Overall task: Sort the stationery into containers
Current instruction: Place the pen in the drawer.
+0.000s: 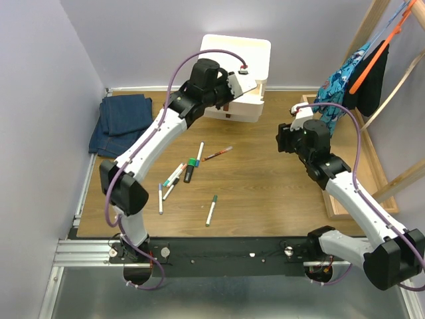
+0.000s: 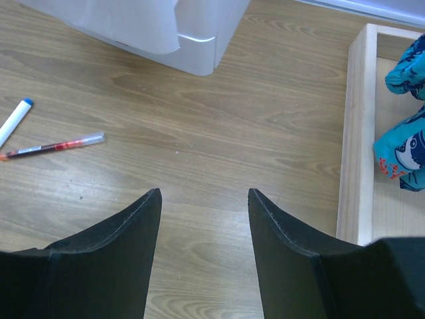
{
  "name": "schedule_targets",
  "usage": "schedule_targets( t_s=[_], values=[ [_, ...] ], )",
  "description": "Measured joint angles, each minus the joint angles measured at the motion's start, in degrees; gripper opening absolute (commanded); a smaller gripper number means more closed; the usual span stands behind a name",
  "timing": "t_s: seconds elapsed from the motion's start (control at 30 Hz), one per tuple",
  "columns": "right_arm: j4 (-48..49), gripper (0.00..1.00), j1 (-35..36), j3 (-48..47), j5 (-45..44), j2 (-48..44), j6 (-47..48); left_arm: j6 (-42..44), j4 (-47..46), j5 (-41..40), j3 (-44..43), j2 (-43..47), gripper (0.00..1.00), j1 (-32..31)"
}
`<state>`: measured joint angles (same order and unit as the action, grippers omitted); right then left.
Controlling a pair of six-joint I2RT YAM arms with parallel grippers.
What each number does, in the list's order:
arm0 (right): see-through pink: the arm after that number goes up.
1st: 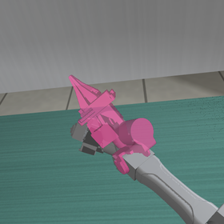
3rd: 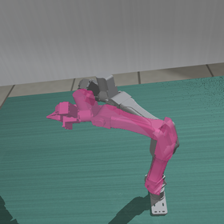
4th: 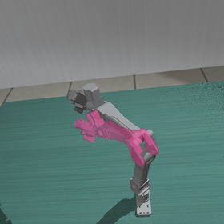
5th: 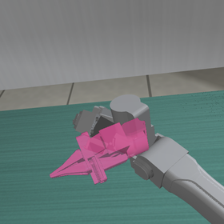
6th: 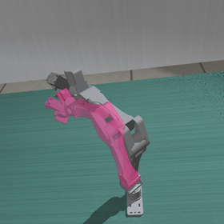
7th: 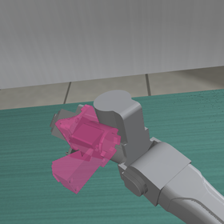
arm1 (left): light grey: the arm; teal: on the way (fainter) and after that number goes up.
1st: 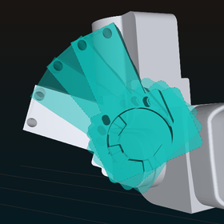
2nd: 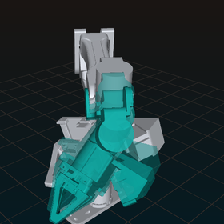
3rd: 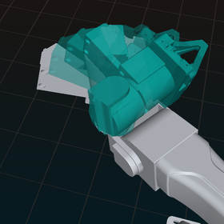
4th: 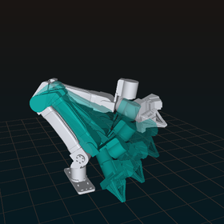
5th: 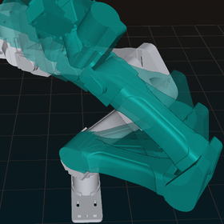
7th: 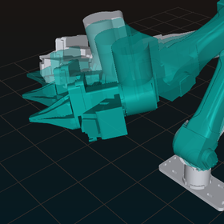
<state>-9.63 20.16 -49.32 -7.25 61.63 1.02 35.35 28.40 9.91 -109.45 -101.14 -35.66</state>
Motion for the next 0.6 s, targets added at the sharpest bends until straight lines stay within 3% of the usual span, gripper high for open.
schedule_targets(
  t_s=[0.37, 0.6],
  values=[
    [0.13, 0.63, -2.67, 0.00, 0.04, 0.11, -2.25, 5.25, -4.50, -0.28, -8.94, -13.46, 0.38, 5.11],
    [0.15, 0.63, -3.15, 0.09, 0.04, 0.48, -2.56, 5.99, -6.43, -0.26, -10.88, -14.93, 0.49, 5.31]
  ],
)
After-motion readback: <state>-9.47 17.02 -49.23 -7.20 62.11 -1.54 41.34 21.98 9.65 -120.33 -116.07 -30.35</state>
